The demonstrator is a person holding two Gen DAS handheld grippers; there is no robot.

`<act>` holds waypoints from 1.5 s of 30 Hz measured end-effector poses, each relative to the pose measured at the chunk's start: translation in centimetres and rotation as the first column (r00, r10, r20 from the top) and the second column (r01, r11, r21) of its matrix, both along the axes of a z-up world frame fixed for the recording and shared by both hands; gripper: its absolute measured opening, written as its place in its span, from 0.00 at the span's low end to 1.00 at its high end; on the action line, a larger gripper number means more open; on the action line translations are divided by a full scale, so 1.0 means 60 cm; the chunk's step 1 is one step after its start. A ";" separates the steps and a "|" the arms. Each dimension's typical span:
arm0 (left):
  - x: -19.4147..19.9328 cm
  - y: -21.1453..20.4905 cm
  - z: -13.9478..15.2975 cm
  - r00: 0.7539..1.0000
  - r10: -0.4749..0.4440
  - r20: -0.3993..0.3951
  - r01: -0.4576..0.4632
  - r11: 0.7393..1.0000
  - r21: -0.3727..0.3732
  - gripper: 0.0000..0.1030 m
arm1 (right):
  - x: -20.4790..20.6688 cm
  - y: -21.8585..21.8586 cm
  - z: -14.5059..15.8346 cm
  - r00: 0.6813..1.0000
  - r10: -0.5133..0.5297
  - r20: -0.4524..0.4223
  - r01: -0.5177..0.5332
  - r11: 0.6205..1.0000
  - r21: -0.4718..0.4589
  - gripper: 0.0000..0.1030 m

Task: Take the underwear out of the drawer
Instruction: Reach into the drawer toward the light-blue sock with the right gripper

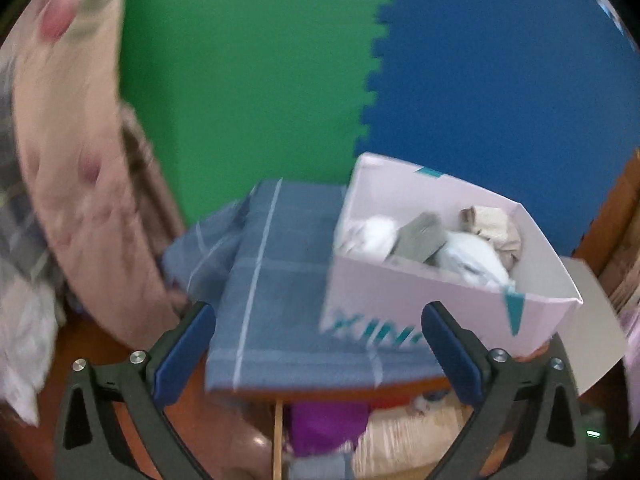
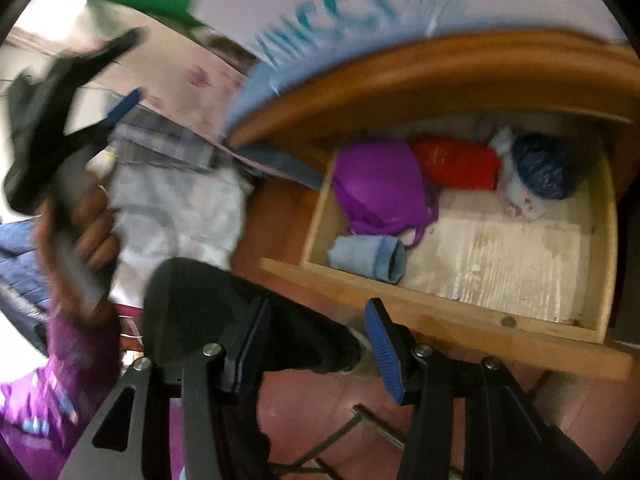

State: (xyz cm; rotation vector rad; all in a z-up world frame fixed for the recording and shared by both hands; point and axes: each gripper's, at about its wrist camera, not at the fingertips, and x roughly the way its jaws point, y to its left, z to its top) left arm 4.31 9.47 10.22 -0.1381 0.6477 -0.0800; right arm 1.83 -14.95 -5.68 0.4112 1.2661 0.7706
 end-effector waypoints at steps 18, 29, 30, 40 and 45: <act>-0.032 0.145 -0.112 0.993 0.061 -0.105 -0.082 0.974 -0.210 0.99 | 0.108 0.204 -0.166 0.960 -0.054 -0.274 -0.053 0.928 -0.368 0.50; -0.019 0.153 -0.135 0.984 0.029 -0.177 -0.073 0.965 -0.253 0.99 | 0.136 0.245 -0.214 0.942 -0.056 -0.331 -0.100 0.894 -0.436 0.54; -0.018 0.154 -0.137 0.983 0.030 -0.183 -0.077 0.964 -0.255 0.99 | 0.137 0.248 -0.215 0.943 -0.052 -0.328 -0.104 0.892 -0.440 0.54; -0.011 0.166 -0.153 0.974 0.038 -0.225 -0.108 0.946 -0.305 0.99 | 0.125 0.289 -0.194 0.978 0.073 -0.195 -0.157 0.873 -0.462 0.07; -0.010 0.164 -0.155 0.971 0.043 -0.234 -0.115 0.947 -0.300 0.99 | 0.108 0.274 -0.173 0.986 0.098 -0.138 -0.148 0.895 -0.421 0.01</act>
